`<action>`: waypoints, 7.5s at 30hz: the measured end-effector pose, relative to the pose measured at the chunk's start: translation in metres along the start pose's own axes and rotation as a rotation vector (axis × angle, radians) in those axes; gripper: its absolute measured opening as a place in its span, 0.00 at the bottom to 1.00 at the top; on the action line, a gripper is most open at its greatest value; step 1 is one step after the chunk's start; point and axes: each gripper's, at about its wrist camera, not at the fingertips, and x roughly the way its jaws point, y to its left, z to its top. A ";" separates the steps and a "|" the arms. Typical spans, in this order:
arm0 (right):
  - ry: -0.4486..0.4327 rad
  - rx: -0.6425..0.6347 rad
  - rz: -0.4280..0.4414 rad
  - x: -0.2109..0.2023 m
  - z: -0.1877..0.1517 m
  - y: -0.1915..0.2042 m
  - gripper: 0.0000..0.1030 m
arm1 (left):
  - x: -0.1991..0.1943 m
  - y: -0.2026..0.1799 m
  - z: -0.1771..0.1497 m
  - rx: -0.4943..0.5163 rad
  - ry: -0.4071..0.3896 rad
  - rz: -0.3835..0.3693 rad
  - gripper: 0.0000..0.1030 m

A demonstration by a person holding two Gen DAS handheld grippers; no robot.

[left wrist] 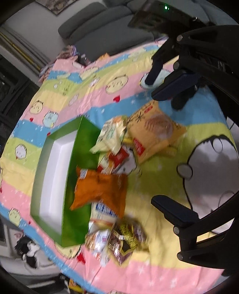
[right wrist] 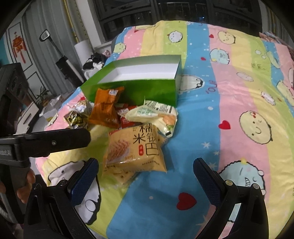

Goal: Organize snacks
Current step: 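Grasp the yellow rice-cracker bag with the right gripper, then lift the rice-cracker bag and drop it into the green box, then move the right gripper to the soda cracker box and grasp it, then lift the soda cracker box and carry it over the green box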

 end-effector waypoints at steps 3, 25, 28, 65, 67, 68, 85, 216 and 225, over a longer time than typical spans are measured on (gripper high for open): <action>0.012 0.000 0.023 0.006 -0.003 -0.003 1.00 | 0.008 -0.010 -0.004 0.038 0.004 -0.022 0.98; 0.016 0.049 0.170 0.033 -0.008 -0.010 0.64 | 0.046 -0.013 -0.004 0.035 0.056 -0.040 0.49; 0.011 0.029 0.147 0.031 -0.008 -0.006 0.61 | 0.045 -0.019 -0.006 0.060 0.051 -0.035 0.48; -0.222 -0.069 0.127 0.043 0.121 -0.006 0.56 | 0.025 0.008 0.128 0.067 -0.120 -0.077 0.49; -0.211 -0.063 0.129 0.055 0.130 -0.009 0.56 | 0.033 0.014 0.136 0.053 -0.107 -0.073 0.49; -0.206 -0.063 0.127 0.060 0.134 -0.009 0.56 | 0.037 0.018 0.142 0.047 -0.102 -0.068 0.49; -0.188 0.083 0.102 0.058 0.125 -0.053 0.63 | 0.019 0.044 0.143 0.009 -0.150 0.052 0.82; -0.251 -0.043 0.132 0.011 0.066 0.024 0.49 | -0.006 -0.003 0.066 0.077 -0.137 -0.037 0.48; -0.290 -0.069 0.153 0.030 0.116 0.024 0.49 | -0.004 0.007 0.114 0.089 -0.187 -0.016 0.48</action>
